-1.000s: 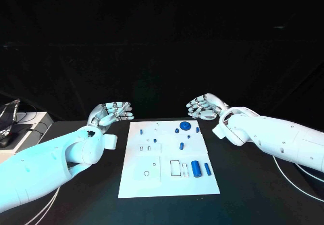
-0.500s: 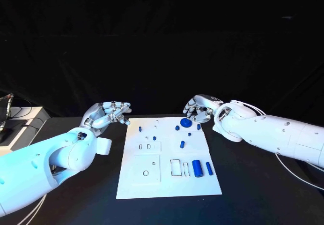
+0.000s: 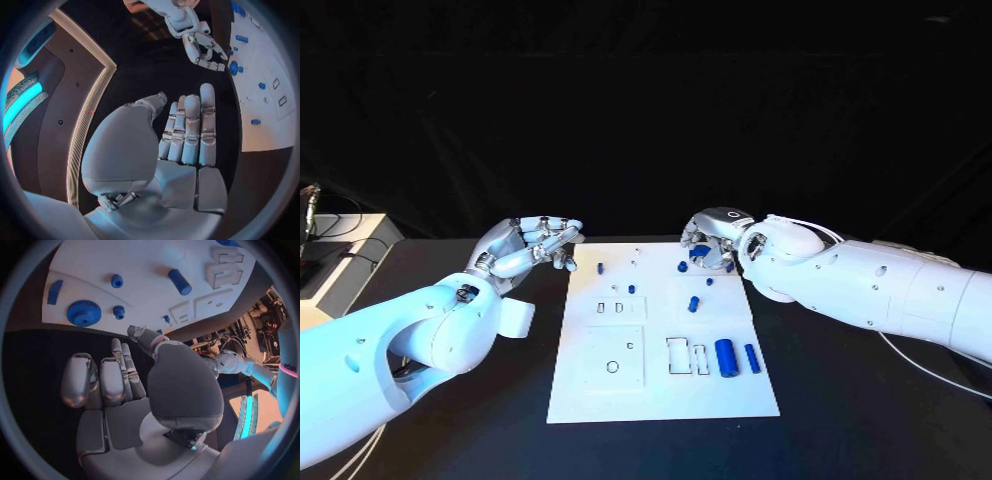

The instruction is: Assemble the parts on the task board

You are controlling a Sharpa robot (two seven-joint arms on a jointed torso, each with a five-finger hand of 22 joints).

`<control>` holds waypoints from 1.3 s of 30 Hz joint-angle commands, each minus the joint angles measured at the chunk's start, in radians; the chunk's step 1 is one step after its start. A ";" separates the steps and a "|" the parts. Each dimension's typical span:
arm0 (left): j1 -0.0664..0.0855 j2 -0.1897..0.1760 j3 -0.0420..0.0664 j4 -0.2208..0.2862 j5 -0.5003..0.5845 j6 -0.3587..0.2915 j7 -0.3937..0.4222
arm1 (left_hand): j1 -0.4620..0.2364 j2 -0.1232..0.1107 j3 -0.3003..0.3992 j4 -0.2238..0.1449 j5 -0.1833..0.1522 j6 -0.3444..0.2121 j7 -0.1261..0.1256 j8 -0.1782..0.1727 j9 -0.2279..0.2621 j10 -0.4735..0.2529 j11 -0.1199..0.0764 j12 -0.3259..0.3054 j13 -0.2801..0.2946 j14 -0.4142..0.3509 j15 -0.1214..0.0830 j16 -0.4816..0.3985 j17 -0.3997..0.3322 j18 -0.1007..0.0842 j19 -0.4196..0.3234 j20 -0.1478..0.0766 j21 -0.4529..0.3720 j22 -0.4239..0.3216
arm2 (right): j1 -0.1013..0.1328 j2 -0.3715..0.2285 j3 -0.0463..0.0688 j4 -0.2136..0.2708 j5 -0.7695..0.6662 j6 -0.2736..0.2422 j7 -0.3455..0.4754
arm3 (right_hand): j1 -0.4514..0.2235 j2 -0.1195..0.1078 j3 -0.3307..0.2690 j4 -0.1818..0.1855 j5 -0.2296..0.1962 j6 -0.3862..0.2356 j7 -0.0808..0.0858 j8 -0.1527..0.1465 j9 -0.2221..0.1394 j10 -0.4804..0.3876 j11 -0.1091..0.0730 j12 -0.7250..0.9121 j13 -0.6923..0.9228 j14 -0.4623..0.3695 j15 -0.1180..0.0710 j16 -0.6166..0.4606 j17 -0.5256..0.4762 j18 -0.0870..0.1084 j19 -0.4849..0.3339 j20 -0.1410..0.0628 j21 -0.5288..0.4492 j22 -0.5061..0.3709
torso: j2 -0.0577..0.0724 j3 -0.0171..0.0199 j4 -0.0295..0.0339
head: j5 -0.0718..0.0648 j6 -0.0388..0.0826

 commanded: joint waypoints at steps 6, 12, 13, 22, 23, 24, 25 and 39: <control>0.000 -0.004 0.005 0.017 -0.032 0.026 -0.012 | -0.015 0.000 0.004 -0.005 -0.002 -0.005 -0.004 0.004 0.004 -0.009 0.001 -0.001 0.004 0.004 0.001 0.035 0.022 0.011 -0.013 -0.001 0.028 0.018 | -0.001 0.015 0.000 -0.017 -0.072 0.039 -0.049 | 0.002 -0.005 -0.017 0.006 -0.007 -0.005 0.001 -0.006 0.005 -0.012 0.001 -0.003 0.003 0.026 0.005 0.016 0.010 -0.019 0.007 0.000 0.006 0.007 | 0.019 -0.0033 0.0101 | -0.007 0.001; 0.000 -0.006 0.008 0.022 -0.033 0.023 -0.013 | -0.018 -0.001 0.005 -0.005 -0.002 -0.007 -0.003 0.004 0.005 -0.013 0.002 -0.002 0.005 0.004 0.002 0.043 0.025 0.011 -0.017 -0.001 0.037 0.025 | -0.003 0.026 0.000 -0.030 -0.076 0.051 -0.054 | 0.004 0.001 -0.020 0.010 -0.007 0.002 0.002 -0.002 0.008 -0.009 0.002 -0.001 0.006 0.026 0.005 0.020 0.010 -0.019 0.008 0.000 0.007 0.008 | 0.025 -0.0023 0.0112 | -0.010 0.003; 0.000 -0.007 0.009 0.023 -0.034 0.022 -0.013 | -0.018 -0.001 0.005 -0.005 -0.002 -0.007 -0.003 0.004 0.005 -0.013 0.002 -0.002 0.005 0.004 0.002 0.043 0.025 0.011 -0.017 -0.001 0.037 0.025 | -0.003 0.028 0.000 -0.033 -0.077 0.054 -0.055 | 0.004 0.001 -0.020 0.010 -0.007 0.002 0.002 -0.002 0.008 -0.009 0.002 -0.001 0.006 0.026 0.005 0.020 0.010 -0.019 0.008 0.000 0.007 0.008 | 0.026 -0.0025 0.0111 | -0.010 0.003; 0.000 -0.008 0.014 0.028 -0.034 0.019 -0.014 | -0.021 -0.001 0.005 -0.003 -0.002 -0.009 -0.002 0.003 0.006 -0.017 0.003 -0.003 0.005 0.001 0.003 0.046 0.023 0.011 -0.021 0.000 0.043 0.029 | -0.007 0.040 -0.001 -0.052 -0.082 0.081 -0.059 | 0.004 0.003 -0.021 0.011 -0.007 0.004 0.003 -0.002 0.009 -0.009 0.002 -0.001 0.007 0.026 0.005 0.022 0.012 -0.019 0.008 0.000 0.006 0.007 | 0.033 -0.0033 0.0155 | -0.013 0.000; 0.000 -0.009 0.014 0.028 -0.034 0.019 -0.014 | -0.021 -0.001 0.005 -0.003 -0.002 -0.009 -0.002 0.003 0.006 -0.017 0.003 -0.003 0.005 0.001 0.003 0.046 0.023 0.011 -0.021 0.000 0.043 0.029 | -0.008 0.041 -0.002 -0.052 -0.082 0.082 -0.059 | 0.004 0.003 -0.021 0.011 -0.007 0.004 0.003 -0.002 0.009 -0.009 0.002 -0.001 0.007 0.026 0.005 0.022 0.012 -0.019 0.008 0.000 0.006 0.007 | 0.033 -0.0034 0.0158 | -0.013 0.000; 0.000 -0.009 0.015 0.029 -0.034 0.019 -0.014 | -0.021 -0.001 0.005 -0.003 -0.002 -0.009 -0.002 0.003 0.006 -0.017 0.003 -0.003 0.005 0.001 0.003 0.046 0.023 0.011 -0.021 0.000 0.043 0.029 | -0.008 0.042 -0.002 -0.054 -0.084 0.086 -0.060 | 0.004 0.004 -0.021 0.012 -0.008 0.004 0.003 -0.001 0.010 -0.009 0.002 -0.001 0.007 0.026 0.005 0.023 0.013 -0.019 0.008 0.000 0.007 0.008 | 0.034 -0.0032 0.0150 | -0.012 -0.001; 0.000 -0.010 0.015 0.029 -0.034 0.019 -0.014 | -0.021 -0.001 0.005 -0.003 -0.002 -0.009 -0.002 0.003 0.006 -0.017 0.003 -0.003 0.005 0.001 0.003 0.046 0.023 0.011 -0.021 0.000 0.043 0.029 | -0.008 0.042 -0.002 -0.055 -0.084 0.088 -0.060 | 0.005 0.005 -0.021 0.012 -0.008 0.005 0.003 -0.001 0.010 -0.008 0.002 -0.001 0.007 0.026 0.005 0.023 0.012 -0.019 0.008 0.000 0.007 0.008 | 0.035 -0.0032 0.0147 | -0.012 -0.002; 0.000 -0.011 0.022 0.030 -0.034 0.016 -0.014 | -0.022 -0.001 0.006 -0.004 -0.002 -0.010 -0.001 0.003 0.006 -0.021 0.004 -0.005 0.006 0.001 0.003 0.050 0.025 0.011 -0.024 0.001 0.048 0.032 | -0.009 0.047 -0.002 -0.056 -0.082 0.087 -0.050 | 0.008 0.021 -0.007 0.026 -0.002 0.022 0.003 0.008 0.021 0.023 0.000 0.006 0.018 0.024 0.004 0.038 0.019 -0.022 0.015 0.000 0.018 0.027 | 0.041 -0.0036 0.0154 | -0.012 -0.003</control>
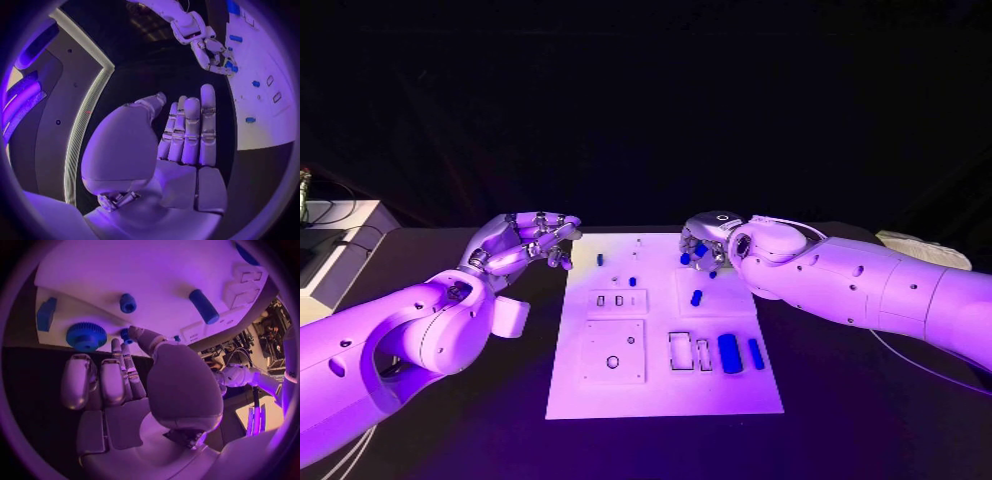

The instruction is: Assemble the parts on the task board

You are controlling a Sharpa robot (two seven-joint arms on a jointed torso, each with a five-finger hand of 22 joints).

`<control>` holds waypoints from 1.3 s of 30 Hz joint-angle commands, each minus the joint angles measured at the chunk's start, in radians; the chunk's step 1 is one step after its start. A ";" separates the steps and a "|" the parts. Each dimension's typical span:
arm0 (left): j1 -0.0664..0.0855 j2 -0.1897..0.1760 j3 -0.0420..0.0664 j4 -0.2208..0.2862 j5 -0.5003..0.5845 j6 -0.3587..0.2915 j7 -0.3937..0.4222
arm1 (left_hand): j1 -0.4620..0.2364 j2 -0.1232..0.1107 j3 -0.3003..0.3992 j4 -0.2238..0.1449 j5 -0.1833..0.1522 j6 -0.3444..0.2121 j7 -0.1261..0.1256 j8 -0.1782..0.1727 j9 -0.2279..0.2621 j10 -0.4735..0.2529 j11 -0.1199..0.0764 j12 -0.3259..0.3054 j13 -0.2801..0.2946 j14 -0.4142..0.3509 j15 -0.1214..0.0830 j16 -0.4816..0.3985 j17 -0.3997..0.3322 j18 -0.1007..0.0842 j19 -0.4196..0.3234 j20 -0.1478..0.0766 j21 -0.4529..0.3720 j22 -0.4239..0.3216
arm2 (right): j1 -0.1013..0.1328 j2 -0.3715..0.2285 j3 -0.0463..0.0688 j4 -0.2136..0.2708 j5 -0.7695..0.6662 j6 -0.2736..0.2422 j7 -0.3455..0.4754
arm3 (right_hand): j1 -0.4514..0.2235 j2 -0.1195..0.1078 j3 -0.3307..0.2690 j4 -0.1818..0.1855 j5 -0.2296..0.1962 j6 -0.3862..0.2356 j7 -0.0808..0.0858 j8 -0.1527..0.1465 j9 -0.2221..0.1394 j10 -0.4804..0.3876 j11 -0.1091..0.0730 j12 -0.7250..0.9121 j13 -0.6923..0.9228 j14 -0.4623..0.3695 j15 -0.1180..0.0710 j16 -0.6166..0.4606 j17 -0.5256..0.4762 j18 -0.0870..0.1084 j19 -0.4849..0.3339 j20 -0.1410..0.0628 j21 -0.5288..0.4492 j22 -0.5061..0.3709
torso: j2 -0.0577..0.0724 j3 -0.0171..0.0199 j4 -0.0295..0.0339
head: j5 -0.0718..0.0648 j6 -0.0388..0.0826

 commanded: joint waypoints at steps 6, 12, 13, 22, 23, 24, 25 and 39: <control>0.000 0.000 0.003 0.000 -0.004 0.011 0.003 | -0.006 0.002 0.006 -0.003 -0.002 -0.007 0.002 0.003 0.002 -0.010 0.000 -0.005 0.001 0.000 0.004 0.006 0.001 0.011 -0.011 0.001 0.008 0.002 | -0.001 0.001 0.000 0.014 -0.009 0.000 0.009 | -0.006 0.010 0.008 0.011 0.005 0.010 -0.003 0.008 0.005 0.018 -0.002 0.006 0.004 0.024 0.003 0.008 0.002 -0.009 0.011 -0.001 0.009 0.012 | 0.004 0.0009 0.0011 | 0.000 0.000; 0.000 -0.001 0.004 -0.001 -0.004 0.012 0.000 | -0.006 0.002 0.007 -0.004 -0.002 -0.007 0.003 0.003 0.002 -0.011 0.000 -0.005 0.001 0.000 0.004 0.007 0.002 0.011 -0.012 0.001 0.010 0.003 | -0.001 0.001 0.000 0.019 -0.008 -0.009 0.008 | -0.012 0.012 0.012 0.018 0.005 0.014 -0.003 0.011 0.008 0.026 -0.003 0.005 0.006 0.023 0.003 0.011 0.003 -0.010 0.013 -0.002 0.013 0.017 | 0.006 0.0006 0.0003 | 0.002 0.000; 0.000 -0.001 0.004 -0.001 -0.004 0.012 0.000 | -0.006 0.002 0.007 -0.004 -0.002 -0.007 0.003 0.003 0.002 -0.011 0.000 -0.005 0.001 0.000 0.004 0.007 0.002 0.011 -0.012 0.001 0.010 0.003 | -0.001 0.002 0.000 0.019 -0.007 -0.010 0.008 | -0.015 0.013 0.014 0.022 0.005 0.015 -0.003 0.011 0.009 0.029 -0.004 0.005 0.007 0.023 0.002 0.013 0.004 -0.011 0.014 -0.002 0.015 0.021 | 0.006 0.0009 0.0003 | 0.002 -0.001; 0.000 -0.002 0.005 -0.002 -0.004 0.013 -0.003 | -0.004 0.002 0.009 -0.006 -0.002 -0.008 0.003 0.003 0.003 -0.013 0.001 -0.006 0.002 0.000 0.004 0.011 0.004 0.011 -0.014 0.001 0.014 0.006 | -0.001 0.004 0.000 0.023 -0.009 -0.029 -0.001 | 0.005 0.043 0.056 0.029 -0.013 0.039 -0.016 0.030 0.029 0.072 -0.016 0.007 0.016 0.024 -0.008 0.027 0.011 -0.019 0.030 -0.010 0.045 0.067 | 0.007 0.0009 0.0007 | 0.002 0.000; 0.000 -0.002 0.005 -0.003 -0.004 0.013 -0.004 | -0.004 0.002 0.009 -0.006 -0.002 -0.008 0.003 0.003 0.003 -0.013 0.001 -0.006 0.002 0.000 0.004 0.011 0.004 0.011 -0.014 0.001 0.014 0.006 | -0.001 0.004 0.000 0.023 -0.012 -0.035 -0.005 | 0.023 0.058 0.073 0.021 -0.020 0.054 -0.021 0.042 0.039 0.096 -0.023 0.012 0.022 0.024 -0.013 0.030 0.013 -0.022 0.035 -0.014 0.056 0.085 | 0.007 0.0010 0.0007 | 0.002 0.000; 0.000 -0.002 0.005 -0.003 -0.004 0.013 -0.004 | -0.004 0.002 0.009 -0.006 -0.002 -0.008 0.003 0.003 0.003 -0.013 0.001 -0.006 0.002 0.000 0.004 0.011 0.004 0.011 -0.014 0.001 0.014 0.006 | -0.001 0.004 0.000 0.024 -0.018 -0.042 -0.011 | 0.031 0.063 0.081 0.016 -0.026 0.060 -0.023 0.047 0.045 0.107 -0.027 0.014 0.025 0.024 -0.016 0.032 0.012 -0.024 0.040 -0.017 0.065 0.098 | 0.007 0.0008 0.0010 | 0.002 0.000; 0.000 -0.002 0.005 -0.003 -0.004 0.013 -0.004 | -0.004 0.002 0.009 -0.006 -0.002 -0.008 0.003 0.003 0.003 -0.013 0.001 -0.006 0.002 0.000 0.004 0.011 0.004 0.011 -0.014 0.001 0.014 0.006 | -0.001 0.004 0.000 0.024 -0.024 -0.049 -0.016 | 0.034 0.066 0.085 0.012 -0.030 0.062 -0.025 0.051 0.050 0.114 -0.029 0.014 0.028 0.024 -0.018 0.033 0.011 -0.026 0.042 -0.019 0.069 0.105 | 0.007 0.0008 0.0012 | 0.002 0.001; 0.000 -0.003 0.005 -0.006 -0.004 0.013 -0.004 | -0.002 0.004 0.011 -0.007 -0.002 -0.008 0.004 0.004 0.003 -0.013 0.001 -0.006 0.002 0.001 0.004 0.014 0.005 0.011 -0.016 0.002 0.017 0.008 | 0.001 0.005 0.004 0.058 -0.079 -0.193 -0.073 | 0.066 0.080 0.121 -0.030 -0.077 0.084 -0.037 0.084 0.092 0.177 -0.047 0.032 0.058 0.024 -0.033 0.041 0.011 -0.042 0.070 -0.034 0.125 0.190 | 0.009 0.0000 0.0005 | 0.003 0.010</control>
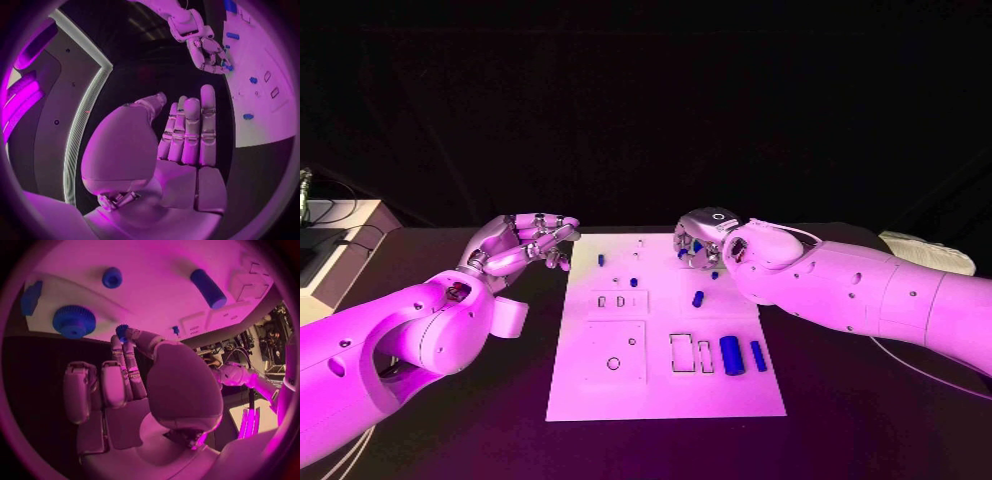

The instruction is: Assemble the parts on the task board

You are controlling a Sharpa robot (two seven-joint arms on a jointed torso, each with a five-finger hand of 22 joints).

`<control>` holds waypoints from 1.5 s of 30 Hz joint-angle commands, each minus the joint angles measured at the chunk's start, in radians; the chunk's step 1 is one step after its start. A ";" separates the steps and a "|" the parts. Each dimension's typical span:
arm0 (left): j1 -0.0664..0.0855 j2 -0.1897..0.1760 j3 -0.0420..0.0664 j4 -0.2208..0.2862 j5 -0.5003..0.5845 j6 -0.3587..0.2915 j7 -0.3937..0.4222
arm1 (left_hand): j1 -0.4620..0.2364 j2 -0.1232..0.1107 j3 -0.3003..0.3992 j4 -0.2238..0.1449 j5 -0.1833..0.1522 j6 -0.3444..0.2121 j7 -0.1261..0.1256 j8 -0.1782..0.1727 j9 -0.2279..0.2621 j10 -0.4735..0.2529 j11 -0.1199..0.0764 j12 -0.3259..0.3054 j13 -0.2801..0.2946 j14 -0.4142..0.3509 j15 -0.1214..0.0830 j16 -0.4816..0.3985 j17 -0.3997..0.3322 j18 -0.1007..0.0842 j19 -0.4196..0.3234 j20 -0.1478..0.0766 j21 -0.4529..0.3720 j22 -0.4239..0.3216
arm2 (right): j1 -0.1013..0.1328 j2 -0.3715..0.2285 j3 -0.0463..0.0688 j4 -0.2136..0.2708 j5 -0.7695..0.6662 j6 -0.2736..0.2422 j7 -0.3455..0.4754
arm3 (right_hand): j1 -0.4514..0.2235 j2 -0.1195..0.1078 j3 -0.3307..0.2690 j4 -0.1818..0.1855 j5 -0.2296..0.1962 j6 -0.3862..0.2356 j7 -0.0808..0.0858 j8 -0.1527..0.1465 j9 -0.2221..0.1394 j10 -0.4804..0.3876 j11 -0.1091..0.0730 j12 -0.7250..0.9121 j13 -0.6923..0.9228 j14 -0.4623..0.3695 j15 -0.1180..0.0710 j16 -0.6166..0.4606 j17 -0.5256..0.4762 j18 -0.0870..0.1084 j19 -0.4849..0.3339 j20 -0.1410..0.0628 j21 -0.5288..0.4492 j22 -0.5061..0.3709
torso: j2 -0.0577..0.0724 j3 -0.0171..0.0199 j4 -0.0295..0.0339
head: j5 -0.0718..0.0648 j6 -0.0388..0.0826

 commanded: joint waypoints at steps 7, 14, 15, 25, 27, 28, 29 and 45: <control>0.000 0.002 0.001 0.002 -0.003 0.013 0.005 | -0.001 0.004 0.006 -0.003 -0.002 -0.005 0.000 0.004 0.002 -0.007 0.001 -0.006 0.001 0.000 0.004 0.007 0.000 0.011 -0.007 -0.002 0.008 0.003 | 0.003 0.050 0.005 -0.023 -0.046 -0.147 -0.042 | 0.038 0.029 0.003 -0.005 -0.005 0.001 0.003 0.005 0.002 0.053 -0.046 0.001 0.038 0.021 -0.008 0.008 0.003 -0.011 0.029 -0.005 0.006 0.057 | 0.003 -0.0004 0.0013 | -0.002 0.008; 0.000 0.004 0.002 0.004 -0.004 0.014 0.006 | -0.002 0.003 0.006 -0.003 -0.002 -0.006 0.001 0.004 0.002 -0.008 0.002 -0.006 0.002 -0.005 0.005 0.003 -0.008 0.011 -0.008 -0.001 0.010 0.004 | 0.003 0.104 0.006 -0.076 -0.043 -0.221 -0.043 | 0.038 0.027 0.005 -0.007 -0.004 0.002 0.003 0.006 0.004 0.053 -0.046 0.000 0.039 0.021 -0.008 0.008 0.003 -0.011 0.030 -0.006 0.008 0.060 | 0.006 -0.0020 0.0033 | -0.005 0.011; 0.000 0.004 0.002 0.005 -0.005 0.014 0.006 | -0.002 0.003 0.006 -0.003 -0.002 -0.006 0.001 0.004 0.002 -0.008 0.002 -0.006 0.002 -0.005 0.005 0.003 -0.008 0.011 -0.008 -0.001 0.010 0.004 | 0.002 0.110 0.006 -0.082 -0.041 -0.226 -0.041 | 0.038 0.027 0.005 -0.007 -0.004 0.002 0.003 0.006 0.004 0.053 -0.046 0.000 0.039 0.021 -0.008 0.008 0.003 -0.011 0.030 -0.006 0.008 0.060 | 0.006 -0.0022 0.0040 | -0.005 0.010; 0.001 0.004 0.006 0.009 -0.007 0.014 0.006 | -0.002 0.003 0.006 -0.003 -0.002 -0.006 0.001 0.004 0.002 -0.008 0.002 -0.006 0.002 -0.005 0.005 0.003 -0.008 0.011 -0.008 -0.001 0.010 0.004 | -0.005 0.161 0.007 -0.134 -0.031 -0.240 -0.035 | 0.036 0.025 0.006 -0.008 -0.006 0.001 0.003 0.007 0.007 0.052 -0.046 -0.001 0.040 0.021 -0.008 0.009 0.004 -0.011 0.030 -0.006 0.009 0.061 | 0.012 -0.0105 0.0171 | -0.008 0.014; 0.001 0.003 0.007 0.011 -0.008 0.014 0.006 | -0.002 0.003 0.006 -0.003 -0.002 -0.006 0.001 0.004 0.002 -0.008 0.002 -0.006 0.002 -0.005 0.005 0.003 -0.008 0.011 -0.008 -0.001 0.010 0.004 | -0.007 0.170 0.007 -0.145 -0.031 -0.241 -0.035 | 0.036 0.025 0.006 -0.008 -0.006 0.001 0.003 0.007 0.007 0.052 -0.046 -0.001 0.040 0.021 -0.008 0.009 0.004 -0.011 0.030 -0.006 0.009 0.061 | 0.014 -0.0122 0.0203 | -0.009 0.015; 0.001 0.003 0.008 0.011 -0.008 0.014 0.005 | -0.002 0.003 0.006 -0.003 -0.002 -0.006 0.001 0.004 0.002 -0.008 0.002 -0.006 0.002 -0.005 0.005 0.003 -0.008 0.011 -0.008 -0.001 0.010 0.004 | -0.008 0.174 0.007 -0.150 -0.031 -0.240 -0.035 | 0.036 0.025 0.006 -0.008 -0.006 0.001 0.003 0.007 0.007 0.052 -0.046 -0.001 0.040 0.021 -0.008 0.009 0.004 -0.011 0.030 -0.006 0.009 0.061 | 0.014 -0.0129 0.0214 | -0.009 0.015; 0.001 0.003 0.008 0.012 -0.008 0.014 0.005 | -0.002 0.003 0.006 -0.003 -0.002 -0.006 0.001 0.004 0.002 -0.008 0.002 -0.006 0.002 -0.005 0.005 0.003 -0.008 0.011 -0.008 -0.001 0.010 0.004 | -0.009 0.176 0.007 -0.153 -0.031 -0.239 -0.034 | 0.036 0.025 0.007 -0.008 -0.007 0.001 0.003 0.007 0.007 0.052 -0.046 -0.002 0.041 0.021 -0.008 0.009 0.004 -0.011 0.030 -0.006 0.009 0.062 | 0.015 -0.0136 0.0225 | -0.010 0.015; 0.001 0.003 0.017 0.014 -0.012 0.013 0.005 | -0.002 0.003 0.006 -0.003 -0.002 -0.006 0.001 0.003 0.002 -0.009 0.002 -0.006 0.002 -0.008 0.005 0.001 -0.012 0.011 -0.011 -0.001 0.012 0.006 | -0.020 0.196 0.006 -0.182 -0.031 -0.200 -0.033 | 0.035 0.024 0.008 -0.009 -0.008 0.000 0.004 0.008 0.009 0.051 -0.045 -0.003 0.041 0.021 -0.008 0.010 0.004 -0.011 0.029 -0.006 0.009 0.061 | 0.021 -0.0200 0.0273 | -0.010 0.013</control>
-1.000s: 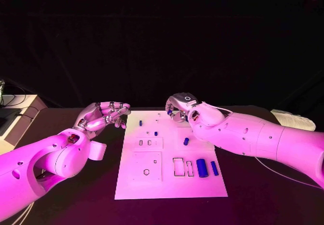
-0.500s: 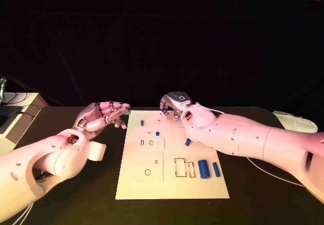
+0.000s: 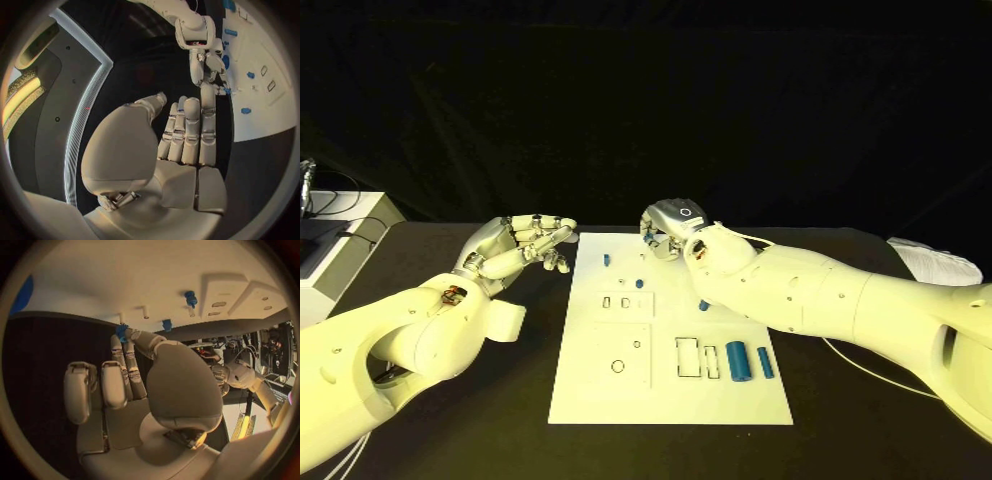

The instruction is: Assemble the parts on the task board

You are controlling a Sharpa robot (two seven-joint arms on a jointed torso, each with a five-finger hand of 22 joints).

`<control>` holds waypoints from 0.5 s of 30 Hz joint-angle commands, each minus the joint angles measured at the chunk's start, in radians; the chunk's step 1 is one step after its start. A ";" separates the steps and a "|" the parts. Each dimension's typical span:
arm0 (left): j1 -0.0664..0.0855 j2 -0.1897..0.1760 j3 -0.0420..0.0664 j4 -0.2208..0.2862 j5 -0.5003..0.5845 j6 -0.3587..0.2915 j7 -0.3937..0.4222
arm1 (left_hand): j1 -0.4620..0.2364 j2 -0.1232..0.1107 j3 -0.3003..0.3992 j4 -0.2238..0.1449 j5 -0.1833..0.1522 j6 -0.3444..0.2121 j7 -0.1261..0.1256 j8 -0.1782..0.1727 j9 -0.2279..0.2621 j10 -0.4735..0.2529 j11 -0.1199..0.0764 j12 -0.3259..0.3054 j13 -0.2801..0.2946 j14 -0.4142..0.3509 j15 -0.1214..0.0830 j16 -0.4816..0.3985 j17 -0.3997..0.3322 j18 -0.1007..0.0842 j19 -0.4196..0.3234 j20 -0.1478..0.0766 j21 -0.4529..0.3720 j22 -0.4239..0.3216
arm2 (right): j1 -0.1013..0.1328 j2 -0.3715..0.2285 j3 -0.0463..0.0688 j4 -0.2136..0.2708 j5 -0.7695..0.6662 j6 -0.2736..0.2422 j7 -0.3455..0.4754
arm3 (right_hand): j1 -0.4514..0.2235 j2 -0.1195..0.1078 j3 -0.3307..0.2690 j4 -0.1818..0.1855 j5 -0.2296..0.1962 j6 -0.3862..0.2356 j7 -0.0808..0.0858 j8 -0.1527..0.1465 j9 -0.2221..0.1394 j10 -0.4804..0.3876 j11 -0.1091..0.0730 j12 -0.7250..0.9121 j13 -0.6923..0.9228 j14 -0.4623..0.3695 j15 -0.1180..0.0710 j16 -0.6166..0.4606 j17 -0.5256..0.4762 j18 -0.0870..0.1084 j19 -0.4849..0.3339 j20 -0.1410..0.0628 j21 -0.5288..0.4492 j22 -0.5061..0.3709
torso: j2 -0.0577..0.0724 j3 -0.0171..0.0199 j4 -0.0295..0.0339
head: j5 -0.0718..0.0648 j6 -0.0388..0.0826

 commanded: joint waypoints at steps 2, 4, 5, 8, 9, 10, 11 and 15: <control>0.001 0.002 0.003 0.004 -0.007 0.013 0.006 | -0.002 0.003 0.004 -0.001 -0.002 -0.006 0.001 0.004 0.001 -0.006 -0.001 -0.006 0.001 -0.003 0.000 0.001 -0.001 0.011 -0.007 0.003 0.003 0.001 | -0.001 0.002 0.000 -0.005 -0.008 0.018 -0.001 | 0.035 0.024 0.002 -0.003 0.006 0.001 0.004 0.003 0.001 0.051 -0.045 0.007 0.041 0.021 -0.008 0.006 0.001 -0.011 0.026 -0.003 0.005 0.062 | 0.000 -0.0004 -0.0003 | 0.002 -0.004; 0.001 0.002 0.003 0.004 -0.007 0.013 0.006 | -0.002 0.003 0.004 -0.001 -0.002 -0.006 0.001 0.004 0.001 -0.006 -0.001 -0.006 0.001 -0.003 0.000 0.001 -0.001 0.011 -0.007 0.003 0.003 0.001 | -0.001 0.003 0.000 -0.007 -0.008 0.021 -0.001 | 0.035 0.024 0.002 -0.003 0.006 0.001 0.004 0.003 0.001 0.051 -0.045 0.007 0.041 0.021 -0.008 0.006 0.001 -0.011 0.026 -0.003 0.005 0.062 | 0.000 -0.0002 -0.0004 | 0.002 -0.004; 0.001 0.002 0.004 0.004 -0.007 0.013 0.006 | -0.002 0.003 0.004 -0.001 -0.002 -0.006 0.001 0.004 0.001 -0.006 -0.001 -0.006 0.001 -0.003 0.000 0.001 -0.001 0.011 -0.007 0.003 0.003 0.001 | -0.001 0.003 0.000 -0.008 -0.009 0.022 -0.002 | 0.035 0.024 0.002 -0.003 0.006 0.001 0.004 0.003 0.001 0.051 -0.045 0.007 0.041 0.021 -0.008 0.006 0.001 -0.011 0.026 -0.003 0.005 0.062 | 0.000 -0.0005 -0.0001 | 0.003 -0.004; 0.001 0.002 0.005 0.005 -0.008 0.013 0.006 | -0.002 0.003 0.004 -0.001 -0.002 -0.006 0.001 0.004 0.001 -0.006 -0.001 -0.006 0.001 -0.003 0.000 0.001 -0.001 0.011 -0.007 0.003 0.003 0.001 | -0.001 0.005 0.000 -0.011 -0.009 0.025 -0.002 | 0.035 0.023 0.002 -0.003 0.006 0.000 0.004 0.003 0.002 0.051 -0.045 0.006 0.042 0.021 -0.008 0.006 0.001 -0.011 0.026 -0.003 0.005 0.063 | 0.001 0.0002 0.0001 | 0.003 -0.005; 0.001 0.002 0.005 0.005 -0.008 0.013 0.006 | -0.002 0.003 0.004 -0.001 -0.002 -0.006 0.001 0.004 0.001 -0.006 -0.001 -0.006 0.001 -0.003 0.000 0.001 -0.001 0.011 -0.007 0.003 0.003 0.001 | -0.001 0.005 0.000 -0.013 -0.008 0.027 -0.001 | 0.035 0.023 0.002 -0.003 0.006 0.000 0.004 0.003 0.002 0.051 -0.045 0.006 0.042 0.021 -0.008 0.006 0.001 -0.011 0.026 -0.003 0.005 0.063 | 0.002 0.0005 0.0000 | 0.003 -0.004; 0.001 0.002 0.005 0.005 -0.008 0.013 0.006 | -0.002 0.003 0.004 -0.001 -0.002 -0.006 0.001 0.004 0.001 -0.006 -0.001 -0.006 0.001 -0.003 0.000 0.001 -0.001 0.011 -0.007 0.003 0.003 0.001 | -0.001 0.006 0.000 -0.013 -0.008 0.028 0.000 | 0.035 0.023 0.002 -0.003 0.006 0.000 0.004 0.003 0.002 0.051 -0.045 0.006 0.042 0.021 -0.008 0.006 0.001 -0.011 0.026 -0.003 0.005 0.063 | 0.002 0.0004 0.0003 | 0.003 -0.005; 0.001 0.002 0.006 0.005 -0.008 0.013 0.006 | -0.002 0.003 0.004 -0.001 -0.002 -0.006 0.001 0.004 0.001 -0.006 -0.001 -0.006 0.001 -0.003 0.000 0.001 -0.001 0.011 -0.007 0.003 0.003 0.001 | -0.001 0.007 0.000 -0.014 -0.007 0.029 0.002 | 0.035 0.023 0.002 -0.003 0.006 0.000 0.004 0.003 0.002 0.051 -0.045 0.006 0.042 0.021 -0.008 0.006 0.001 -0.011 0.026 -0.003 0.005 0.063 | 0.002 0.0007 -0.0002 | 0.004 -0.006; 0.001 0.002 0.007 0.005 -0.008 0.013 0.005 | -0.003 0.003 0.004 -0.001 -0.002 -0.008 0.002 0.003 0.001 -0.007 -0.001 -0.007 0.002 -0.005 0.001 0.002 -0.001 0.011 -0.010 0.003 0.006 0.003 | -0.003 0.009 0.000 -0.015 -0.003 0.038 0.009 | 0.033 0.022 0.002 -0.003 0.005 -0.001 0.004 0.003 0.003 0.050 -0.044 0.005 0.042 0.021 -0.008 0.006 0.000 -0.011 0.025 -0.002 0.005 0.062 | 0.001 0.0003 -0.0009 | 0.004 -0.008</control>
